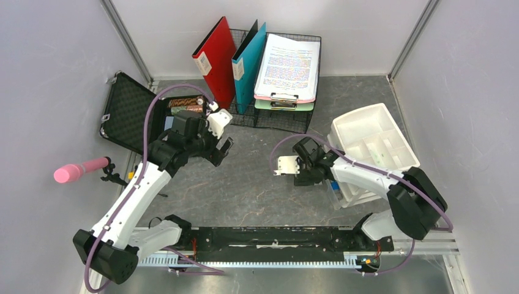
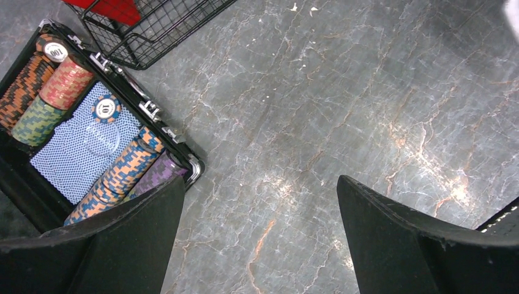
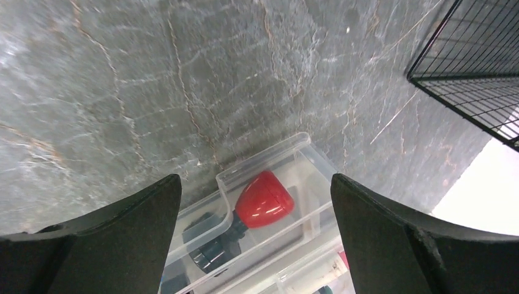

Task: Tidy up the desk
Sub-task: Close the drawer in the storage box.

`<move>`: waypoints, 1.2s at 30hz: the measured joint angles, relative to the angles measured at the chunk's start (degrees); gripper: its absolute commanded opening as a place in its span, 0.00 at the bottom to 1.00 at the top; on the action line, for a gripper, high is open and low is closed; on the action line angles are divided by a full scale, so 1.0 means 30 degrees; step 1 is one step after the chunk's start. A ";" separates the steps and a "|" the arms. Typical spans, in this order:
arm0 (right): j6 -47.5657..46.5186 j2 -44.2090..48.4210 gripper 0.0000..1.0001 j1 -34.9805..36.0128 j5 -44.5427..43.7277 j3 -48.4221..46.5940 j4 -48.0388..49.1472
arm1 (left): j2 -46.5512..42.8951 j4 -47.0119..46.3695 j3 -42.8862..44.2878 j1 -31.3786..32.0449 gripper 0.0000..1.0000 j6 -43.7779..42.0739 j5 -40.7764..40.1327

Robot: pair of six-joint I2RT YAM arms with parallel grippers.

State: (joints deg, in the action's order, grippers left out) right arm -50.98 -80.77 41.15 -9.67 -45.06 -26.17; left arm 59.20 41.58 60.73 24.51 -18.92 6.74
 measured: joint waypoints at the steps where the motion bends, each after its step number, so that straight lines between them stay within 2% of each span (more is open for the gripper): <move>1: -0.0168 -0.0226 0.98 -0.0029 -0.0393 0.0000 -0.0007 | 0.0000 -0.0007 -0.0015 -0.0022 1.00 0.0015 0.0080; 8: -0.1355 -0.1756 0.98 -0.1100 -0.2069 0.0000 0.0007 | -0.0095 -0.0168 -0.0401 -0.0022 1.00 0.0131 0.0561; 16: -0.1982 -0.1982 0.98 -0.3155 -0.3002 0.0000 -0.0015 | -0.0291 -0.0474 -0.0517 -0.0022 1.00 0.0160 0.0896; 22: -0.2047 -0.1953 0.98 -0.3643 -0.3249 0.0000 -0.0022 | -0.0328 -0.0481 -0.0525 -0.0022 1.00 0.0160 0.0896; 36: -0.3089 0.1297 0.98 -0.3752 -0.3002 0.1137 -0.1144 | -0.0634 -0.0481 -0.0597 -0.0022 1.00 0.0160 0.0984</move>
State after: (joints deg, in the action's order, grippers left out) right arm -60.25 -76.88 29.89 -18.68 -41.65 -29.61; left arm 57.30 40.14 58.94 24.45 -18.44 9.69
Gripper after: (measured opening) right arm 0.979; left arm 0.996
